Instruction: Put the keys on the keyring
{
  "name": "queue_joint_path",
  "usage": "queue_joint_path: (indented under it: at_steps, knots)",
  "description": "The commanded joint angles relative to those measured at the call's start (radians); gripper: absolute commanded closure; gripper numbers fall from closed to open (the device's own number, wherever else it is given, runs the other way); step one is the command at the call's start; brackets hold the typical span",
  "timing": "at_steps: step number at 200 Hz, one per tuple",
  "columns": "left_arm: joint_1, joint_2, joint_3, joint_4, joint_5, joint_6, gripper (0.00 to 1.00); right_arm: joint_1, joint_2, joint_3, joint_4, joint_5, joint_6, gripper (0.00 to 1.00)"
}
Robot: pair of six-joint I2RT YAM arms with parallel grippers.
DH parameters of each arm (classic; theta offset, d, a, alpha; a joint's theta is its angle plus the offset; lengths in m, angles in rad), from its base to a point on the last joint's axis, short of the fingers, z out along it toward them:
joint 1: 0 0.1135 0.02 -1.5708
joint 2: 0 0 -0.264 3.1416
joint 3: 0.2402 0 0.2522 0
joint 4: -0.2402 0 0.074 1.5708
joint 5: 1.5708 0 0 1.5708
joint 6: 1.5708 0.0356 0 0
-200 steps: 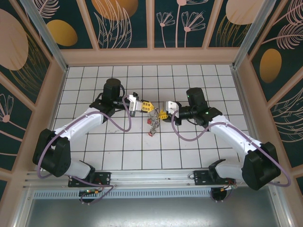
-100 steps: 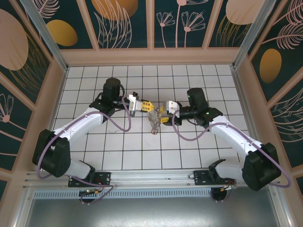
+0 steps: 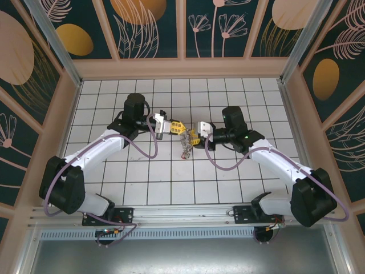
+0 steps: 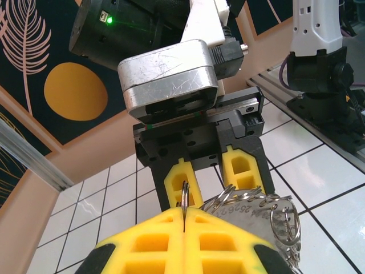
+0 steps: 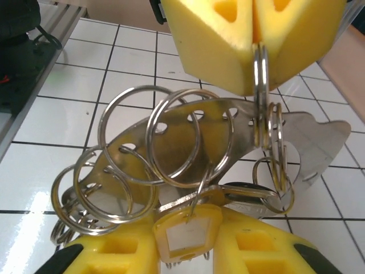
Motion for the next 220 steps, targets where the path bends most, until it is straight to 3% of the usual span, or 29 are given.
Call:
queue_joint_path:
  at_steps: [1,111,220]
  knots:
    - [0.0,-0.023,0.028,0.028,0.049,-0.004,1.0,0.005,-0.002,-0.007,0.038,-0.001,0.003,0.79]
    - [0.003,-0.035,-0.002,0.012,-0.041,0.013,1.0,-0.037,-0.127,-0.031,-0.046,0.125,0.003,1.0]
    - [0.006,-0.021,-0.013,-0.028,-0.094,0.046,1.0,-0.06,-0.164,0.045,-0.172,0.196,-0.073,1.0]
